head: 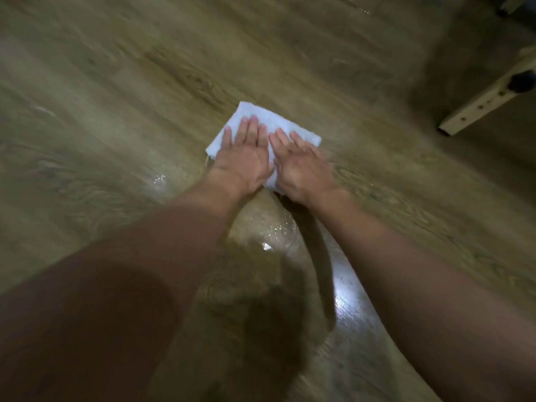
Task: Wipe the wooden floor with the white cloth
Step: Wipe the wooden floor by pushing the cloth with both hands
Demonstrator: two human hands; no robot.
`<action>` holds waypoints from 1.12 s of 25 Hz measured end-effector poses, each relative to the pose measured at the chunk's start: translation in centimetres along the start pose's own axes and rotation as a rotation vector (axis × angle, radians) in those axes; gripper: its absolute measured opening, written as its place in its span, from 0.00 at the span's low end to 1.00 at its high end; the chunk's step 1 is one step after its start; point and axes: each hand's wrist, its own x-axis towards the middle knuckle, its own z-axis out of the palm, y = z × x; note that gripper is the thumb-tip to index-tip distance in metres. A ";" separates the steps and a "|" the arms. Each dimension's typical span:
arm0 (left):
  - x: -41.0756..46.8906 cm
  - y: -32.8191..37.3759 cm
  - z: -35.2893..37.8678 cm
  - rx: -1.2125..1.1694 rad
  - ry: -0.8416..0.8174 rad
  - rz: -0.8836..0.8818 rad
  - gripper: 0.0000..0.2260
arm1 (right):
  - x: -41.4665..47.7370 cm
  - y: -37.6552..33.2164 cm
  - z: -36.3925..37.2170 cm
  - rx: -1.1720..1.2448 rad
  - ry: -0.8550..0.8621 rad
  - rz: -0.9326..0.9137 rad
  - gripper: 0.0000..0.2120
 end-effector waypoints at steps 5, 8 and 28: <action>0.1 -0.8 0.4 -0.029 0.074 0.162 0.29 | -2.1 -1.3 0.7 0.033 0.023 0.109 0.32; -3.3 -1.3 2.1 -0.079 0.096 0.456 0.30 | -10.3 -1.8 2.7 -0.067 0.114 0.199 0.26; 1.7 -6.7 3.8 -0.239 0.442 0.168 0.25 | -0.2 0.2 2.6 0.053 0.251 0.319 0.30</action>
